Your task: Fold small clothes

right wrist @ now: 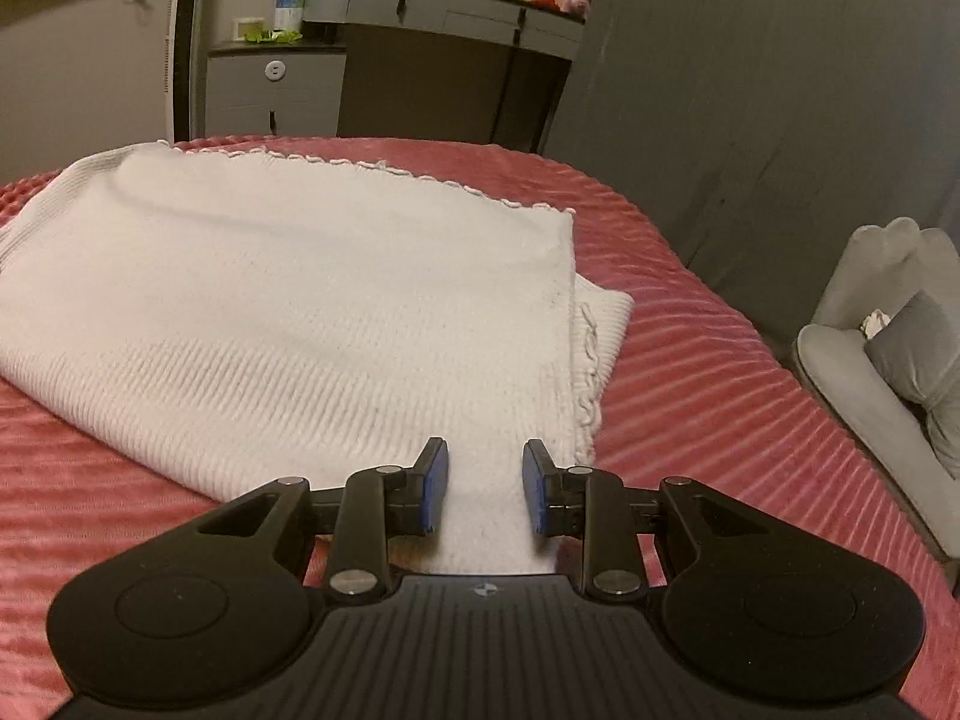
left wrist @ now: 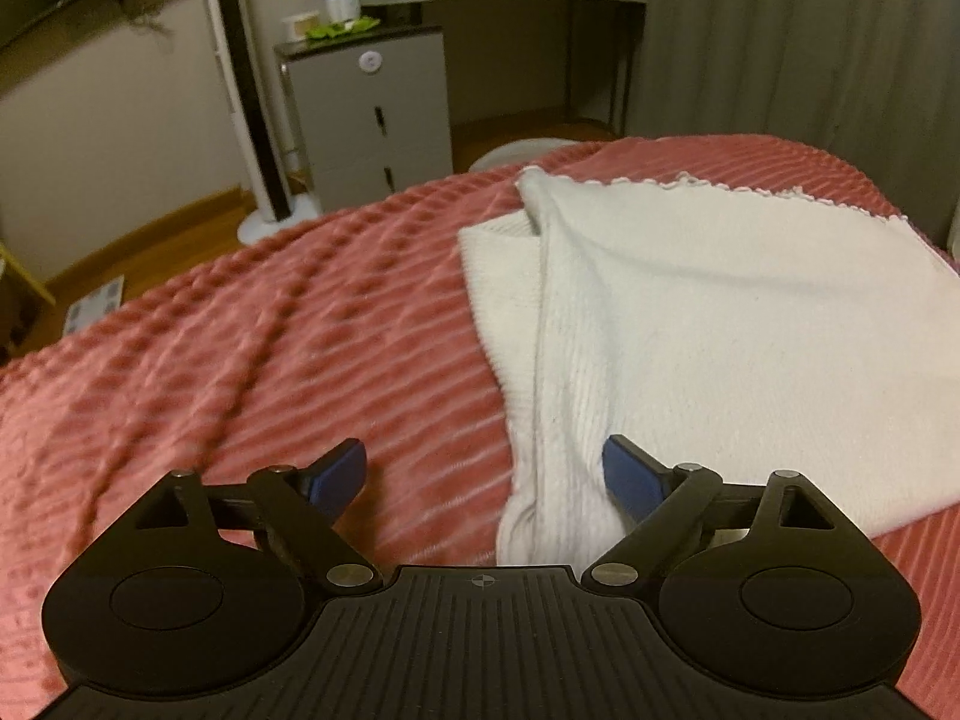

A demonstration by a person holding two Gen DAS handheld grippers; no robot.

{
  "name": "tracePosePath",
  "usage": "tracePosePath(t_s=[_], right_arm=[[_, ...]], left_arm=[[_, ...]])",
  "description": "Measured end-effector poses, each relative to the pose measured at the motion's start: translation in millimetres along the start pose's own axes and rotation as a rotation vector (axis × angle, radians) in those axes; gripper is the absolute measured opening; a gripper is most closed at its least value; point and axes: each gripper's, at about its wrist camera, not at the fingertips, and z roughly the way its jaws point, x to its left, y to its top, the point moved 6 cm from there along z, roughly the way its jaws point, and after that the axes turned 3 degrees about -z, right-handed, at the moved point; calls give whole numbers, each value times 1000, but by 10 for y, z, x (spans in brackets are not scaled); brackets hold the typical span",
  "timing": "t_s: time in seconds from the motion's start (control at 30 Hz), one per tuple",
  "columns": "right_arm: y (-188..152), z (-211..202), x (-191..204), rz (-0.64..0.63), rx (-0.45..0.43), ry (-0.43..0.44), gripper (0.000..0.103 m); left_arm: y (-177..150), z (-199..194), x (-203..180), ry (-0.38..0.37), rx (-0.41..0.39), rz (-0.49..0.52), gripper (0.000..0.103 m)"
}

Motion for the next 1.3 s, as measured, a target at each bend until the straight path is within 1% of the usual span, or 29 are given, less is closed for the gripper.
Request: tracePosePath(t_s=[0.2, 0.3, 0.4, 0.5, 0.63, 0.77, 0.87, 0.93, 0.97, 1.0, 1.03, 1.07, 1.1, 1.23, 1.27, 1.3], right_arm=[[-20, -49, 42, -29, 16, -20, 25], [-16, -94, 34, -22, 22, -28, 25], [32, -197, 78, -23, -17, -41, 28], [88, -273, 177, -30, -72, -10, 30], [143, -294, 373, -48, -100, 32, 31], [190, -278, 580, -58, -107, 88, 31], [208, -301, 728, -81, -120, 118, 31], [215, -314, 815, -94, -126, 134, 31], [226, -312, 844, -96, -128, 142, 31], [231, -318, 878, -98, -128, 151, 31], [240, -313, 904, -99, -129, 155, 31], [257, -302, 927, -95, -128, 159, 31], [275, -296, 948, -89, -128, 168, 31], [299, -306, 1029, -78, -132, 195, 32], [299, -305, 1055, -87, -133, 199, 33], [297, -297, 1069, -95, -132, 200, 33]], left_arm=[[-30, -10, 24, -1, 4, -10, 93], [-18, -37, 185, -2, 2, -76, 94], [-7, -54, 398, -24, 20, -194, 93], [3, -72, 555, -62, 31, -315, 89], [17, -33, 542, -214, 44, -437, 88], [15, 116, 375, -298, 70, -455, 88], [42, 202, 285, -318, 72, -444, 88], [71, 219, 235, -344, 73, -431, 83], [87, 228, 211, -353, 76, -425, 75], [100, 242, 190, -364, 81, -424, 68], [103, 250, 195, -379, 87, -430, 64], [106, 273, 189, -389, 95, -435, 52], [108, 302, 190, -393, 102, -438, 48], [87, 340, 229, -431, 99, -471, 47], [79, 356, 236, -435, 100, -471, 49], [80, 379, 239, -436, 104, -469, 54]])
